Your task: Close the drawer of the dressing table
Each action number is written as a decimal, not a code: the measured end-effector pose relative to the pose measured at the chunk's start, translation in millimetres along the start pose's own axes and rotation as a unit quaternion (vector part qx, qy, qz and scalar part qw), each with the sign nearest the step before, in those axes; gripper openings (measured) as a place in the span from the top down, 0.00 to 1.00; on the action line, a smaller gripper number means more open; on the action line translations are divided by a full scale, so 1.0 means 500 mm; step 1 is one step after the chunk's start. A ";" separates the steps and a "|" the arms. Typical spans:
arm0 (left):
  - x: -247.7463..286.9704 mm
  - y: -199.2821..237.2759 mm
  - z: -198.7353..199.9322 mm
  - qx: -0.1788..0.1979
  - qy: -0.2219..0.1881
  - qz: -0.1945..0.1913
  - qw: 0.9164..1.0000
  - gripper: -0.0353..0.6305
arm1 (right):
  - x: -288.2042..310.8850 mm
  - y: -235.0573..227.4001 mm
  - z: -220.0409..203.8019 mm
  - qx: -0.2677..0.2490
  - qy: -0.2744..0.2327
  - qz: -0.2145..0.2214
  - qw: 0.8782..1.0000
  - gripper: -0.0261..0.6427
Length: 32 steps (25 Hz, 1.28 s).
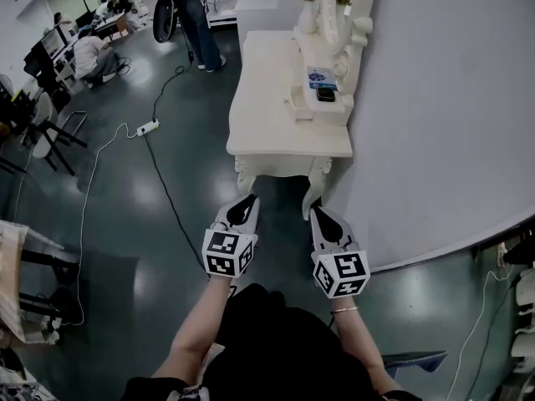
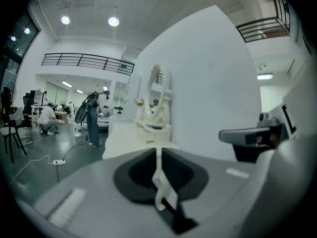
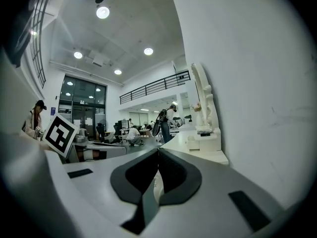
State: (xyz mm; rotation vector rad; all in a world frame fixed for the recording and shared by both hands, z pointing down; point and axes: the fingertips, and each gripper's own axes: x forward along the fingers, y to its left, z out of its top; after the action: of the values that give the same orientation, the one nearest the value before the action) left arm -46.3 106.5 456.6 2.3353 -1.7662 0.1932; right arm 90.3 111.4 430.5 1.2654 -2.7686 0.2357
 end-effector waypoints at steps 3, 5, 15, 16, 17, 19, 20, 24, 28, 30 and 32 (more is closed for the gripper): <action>0.014 0.004 0.007 0.001 0.000 0.000 1.000 0.86 | 0.003 -0.005 0.002 -0.001 0.000 0.002 1.000 0.95; 0.024 0.008 0.012 0.001 -0.002 0.001 1.000 0.84 | 0.006 -0.011 0.001 -0.001 0.000 0.001 1.000 0.95; 0.081 0.036 0.025 0.004 0.004 -0.002 1.000 0.79 | 0.038 -0.043 -0.003 0.006 0.005 -0.007 1.000 0.95; 0.088 0.039 0.024 0.003 0.005 -0.003 1.000 0.79 | 0.043 -0.047 -0.004 0.007 0.006 -0.009 1.000 0.95; 0.096 0.043 0.024 0.003 0.006 -0.004 1.000 0.79 | 0.048 -0.051 -0.006 0.007 0.008 -0.010 1.000 0.95; 0.118 0.054 0.026 0.001 0.007 -0.006 1.000 0.78 | 0.066 -0.062 -0.007 0.008 0.010 -0.014 1.000 0.95; 0.132 0.061 0.028 0.001 0.007 -0.008 1.000 0.78 | 0.078 -0.069 -0.006 0.009 0.010 -0.016 1.000 0.95; 0.191 0.090 0.034 0.004 0.013 -0.017 1.000 0.77 | 0.133 -0.093 -0.005 0.015 0.014 -0.022 1.000 0.95; 0.261 0.131 0.044 0.006 0.015 -0.022 1.000 0.76 | 0.203 -0.119 0.000 0.014 0.018 -0.026 0.999 0.95; 0.296 0.152 0.045 0.005 0.020 -0.025 0.999 0.75 | 0.237 -0.136 0.000 0.017 0.022 -0.030 0.999 0.95; 0.333 0.172 0.047 0.006 0.026 -0.030 0.999 0.75 | 0.270 -0.158 0.002 0.021 0.025 -0.038 0.999 0.95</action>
State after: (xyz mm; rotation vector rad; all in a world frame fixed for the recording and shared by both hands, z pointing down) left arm -83.5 -77.2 479.0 2.3666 -1.6729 0.2535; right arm 62.0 -40.2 456.9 1.3528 -2.6813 0.3157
